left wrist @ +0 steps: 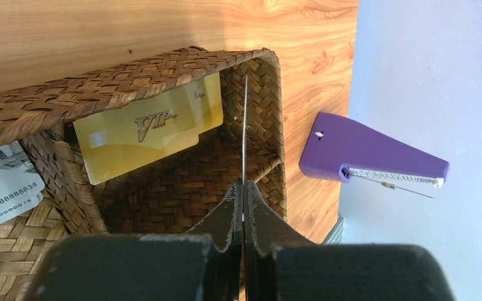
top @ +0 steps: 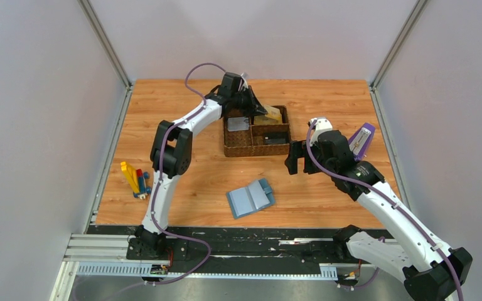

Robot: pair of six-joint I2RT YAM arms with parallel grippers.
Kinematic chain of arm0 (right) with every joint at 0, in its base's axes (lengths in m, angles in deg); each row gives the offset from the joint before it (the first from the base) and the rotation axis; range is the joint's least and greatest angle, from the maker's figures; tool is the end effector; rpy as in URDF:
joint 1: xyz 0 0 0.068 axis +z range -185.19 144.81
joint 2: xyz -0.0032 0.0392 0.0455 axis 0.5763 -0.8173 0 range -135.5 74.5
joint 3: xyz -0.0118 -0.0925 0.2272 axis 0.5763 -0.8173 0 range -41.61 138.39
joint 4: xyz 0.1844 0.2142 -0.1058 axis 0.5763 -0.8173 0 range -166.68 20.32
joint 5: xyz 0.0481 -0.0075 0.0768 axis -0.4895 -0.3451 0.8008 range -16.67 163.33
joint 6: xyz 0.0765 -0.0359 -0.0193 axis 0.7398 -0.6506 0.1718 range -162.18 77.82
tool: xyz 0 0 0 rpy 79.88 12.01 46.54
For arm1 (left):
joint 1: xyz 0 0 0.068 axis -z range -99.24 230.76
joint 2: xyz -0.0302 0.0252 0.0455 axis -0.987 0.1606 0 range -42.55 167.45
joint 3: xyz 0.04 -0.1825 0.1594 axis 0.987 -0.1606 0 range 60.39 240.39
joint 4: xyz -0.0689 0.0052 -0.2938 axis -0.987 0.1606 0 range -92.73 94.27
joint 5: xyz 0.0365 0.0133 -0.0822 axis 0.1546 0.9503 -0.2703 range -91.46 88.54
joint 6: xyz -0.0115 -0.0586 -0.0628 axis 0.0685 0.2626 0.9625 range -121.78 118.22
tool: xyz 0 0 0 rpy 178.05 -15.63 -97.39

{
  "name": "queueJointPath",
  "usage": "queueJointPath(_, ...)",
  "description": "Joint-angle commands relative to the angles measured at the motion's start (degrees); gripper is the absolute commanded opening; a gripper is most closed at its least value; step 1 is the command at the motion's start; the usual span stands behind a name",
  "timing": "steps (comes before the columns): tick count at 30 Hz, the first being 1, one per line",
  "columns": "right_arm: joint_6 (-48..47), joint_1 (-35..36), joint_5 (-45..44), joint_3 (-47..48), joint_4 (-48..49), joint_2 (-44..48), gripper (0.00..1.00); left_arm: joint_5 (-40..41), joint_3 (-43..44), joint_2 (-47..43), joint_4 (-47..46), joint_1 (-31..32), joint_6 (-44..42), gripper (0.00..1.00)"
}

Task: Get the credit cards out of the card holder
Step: Place the credit card in the storage box.

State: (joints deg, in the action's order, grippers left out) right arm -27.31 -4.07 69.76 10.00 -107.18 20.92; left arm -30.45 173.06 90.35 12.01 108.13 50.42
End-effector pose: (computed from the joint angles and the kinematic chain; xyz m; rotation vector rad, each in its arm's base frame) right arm 0.2471 0.1436 0.2577 -0.2893 2.2645 0.3554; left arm 0.5039 -0.3027 0.1622 -0.2002 2.4116 -1.2760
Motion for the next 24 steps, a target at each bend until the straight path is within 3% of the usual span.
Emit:
queueJointPath(1,-0.74,0.18,-0.77,2.13,1.95,1.19,1.0,1.11,1.83,1.59,-0.82,0.4,-1.59,0.03)
queueJointPath(10,-0.37,0.18,-0.93,2.13,1.63,1.83,1.0,2.01,4.66,4.06,0.11,0.74,-1.82,0.1)
queueJointPath(16,-0.21,0.18,-1.07,2.43,1.64,1.46,1.0,2.34,8.2,5.93,1.87,0.73,-2.96,0.27)
queueJointPath(24,0.22,0.22,-1.05,2.6,1.72,0.82,1.0,2.71,8.17,4.33,3.88,0.75,-4.52,0.42)
